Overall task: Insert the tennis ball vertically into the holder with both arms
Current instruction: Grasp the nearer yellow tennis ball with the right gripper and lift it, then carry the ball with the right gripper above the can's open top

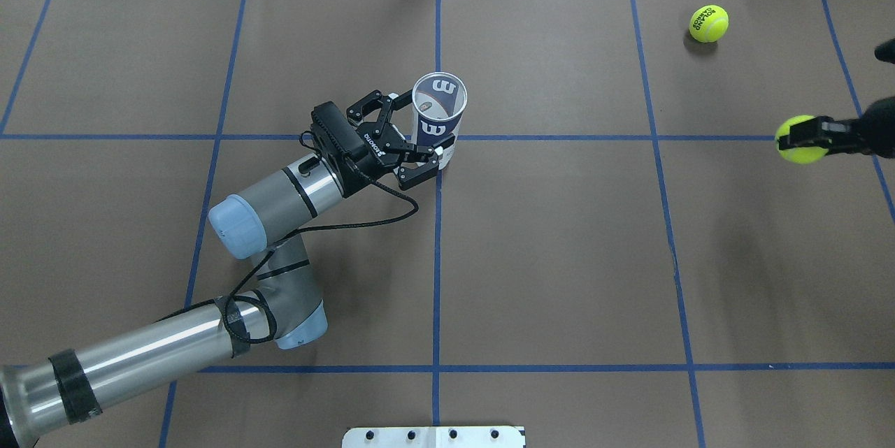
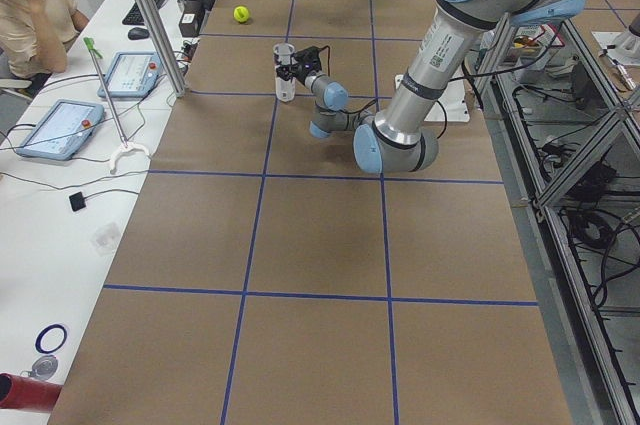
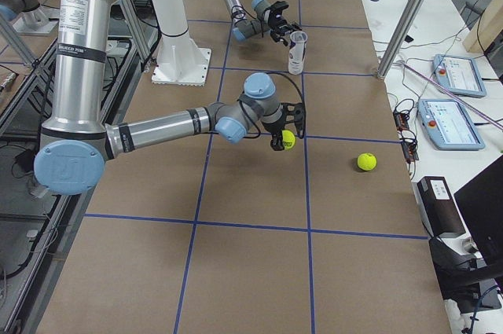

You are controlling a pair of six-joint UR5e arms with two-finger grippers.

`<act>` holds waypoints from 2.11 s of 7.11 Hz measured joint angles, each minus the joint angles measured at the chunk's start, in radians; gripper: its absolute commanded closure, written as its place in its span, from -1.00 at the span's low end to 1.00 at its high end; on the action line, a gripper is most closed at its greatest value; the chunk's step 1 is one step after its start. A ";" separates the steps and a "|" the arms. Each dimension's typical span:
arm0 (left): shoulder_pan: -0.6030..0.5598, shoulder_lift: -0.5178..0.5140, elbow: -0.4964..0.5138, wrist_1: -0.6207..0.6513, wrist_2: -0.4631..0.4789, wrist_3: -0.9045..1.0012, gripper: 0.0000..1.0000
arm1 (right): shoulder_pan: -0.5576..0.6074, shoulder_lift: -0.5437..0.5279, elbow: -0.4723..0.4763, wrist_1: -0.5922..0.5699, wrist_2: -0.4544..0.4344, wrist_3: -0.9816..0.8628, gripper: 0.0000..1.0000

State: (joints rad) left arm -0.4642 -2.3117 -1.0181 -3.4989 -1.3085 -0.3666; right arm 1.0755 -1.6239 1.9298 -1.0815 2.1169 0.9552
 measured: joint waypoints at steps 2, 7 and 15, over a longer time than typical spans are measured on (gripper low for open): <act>0.001 -0.001 -0.001 0.000 0.000 0.000 -0.97 | -0.008 0.247 0.024 -0.282 0.002 0.068 1.00; -0.023 -0.003 -0.004 0.038 0.002 0.003 -0.98 | -0.099 0.529 0.040 -0.485 -0.005 0.256 1.00; -0.028 -0.002 -0.002 0.064 0.005 0.003 -0.98 | -0.368 0.981 -0.118 -0.768 -0.216 0.494 1.00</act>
State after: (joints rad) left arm -0.4922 -2.3135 -1.0200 -3.4354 -1.3039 -0.3635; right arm 0.7079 -0.6434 1.8118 -1.8498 1.9010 1.4489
